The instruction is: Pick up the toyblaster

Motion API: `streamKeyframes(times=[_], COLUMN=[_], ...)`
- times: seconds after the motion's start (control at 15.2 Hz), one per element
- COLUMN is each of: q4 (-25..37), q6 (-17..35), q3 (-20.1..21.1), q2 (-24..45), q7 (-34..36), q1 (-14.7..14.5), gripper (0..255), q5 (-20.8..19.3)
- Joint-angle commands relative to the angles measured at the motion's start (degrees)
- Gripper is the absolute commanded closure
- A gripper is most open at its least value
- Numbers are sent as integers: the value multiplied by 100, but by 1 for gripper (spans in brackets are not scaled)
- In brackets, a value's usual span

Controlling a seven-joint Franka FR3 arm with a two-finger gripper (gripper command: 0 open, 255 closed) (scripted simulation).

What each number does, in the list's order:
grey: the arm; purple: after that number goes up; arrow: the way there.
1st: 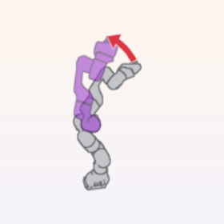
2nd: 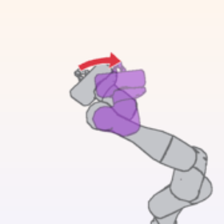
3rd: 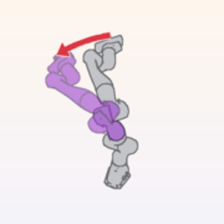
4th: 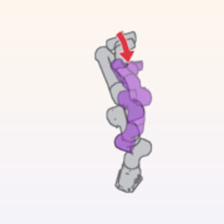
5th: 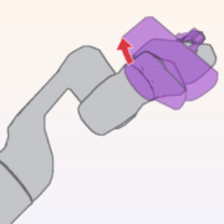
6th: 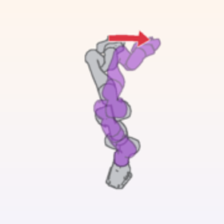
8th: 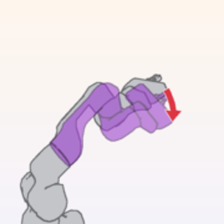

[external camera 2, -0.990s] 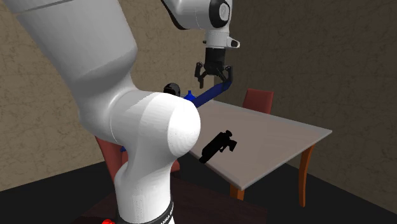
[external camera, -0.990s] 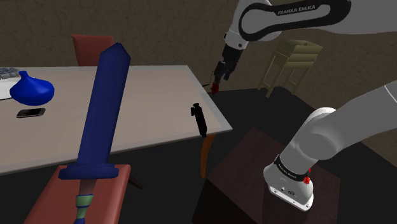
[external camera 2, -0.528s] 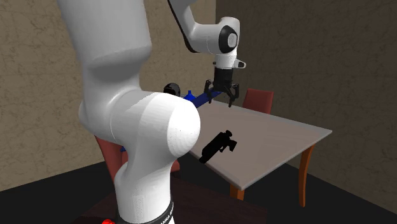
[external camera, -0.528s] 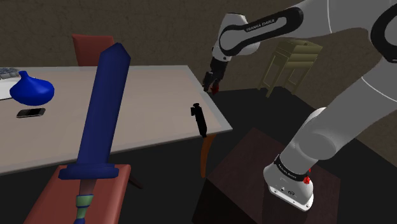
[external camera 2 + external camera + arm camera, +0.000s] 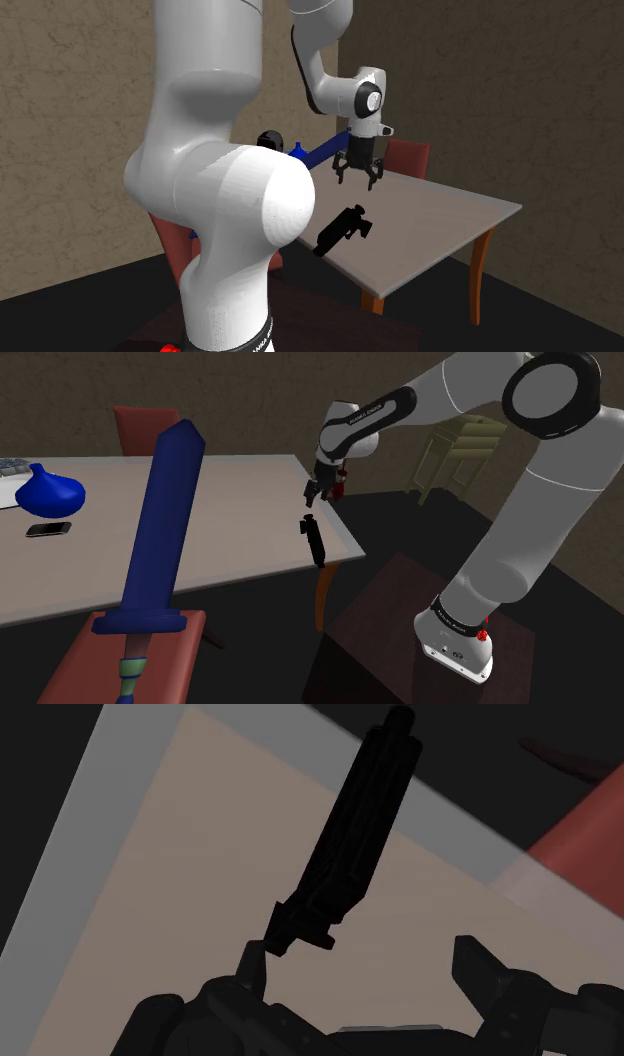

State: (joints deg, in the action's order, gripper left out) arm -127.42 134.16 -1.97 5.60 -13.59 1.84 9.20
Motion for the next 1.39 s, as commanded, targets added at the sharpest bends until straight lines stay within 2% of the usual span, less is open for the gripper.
streamKeyframes(times=[0.0,0.2,0.79,0.86,1.32], q4=[277,677,622,613,614], q6=[177,342,821,828,826], q3=[-4,6,53,54,55], q2=[487,1096,1525,1524,1522], q7=[-92,-192,-309,-311,-305], q1=[23,63,87,88,83], gripper=[0,0,0,255,255], q5=[67,140,247,248,247])
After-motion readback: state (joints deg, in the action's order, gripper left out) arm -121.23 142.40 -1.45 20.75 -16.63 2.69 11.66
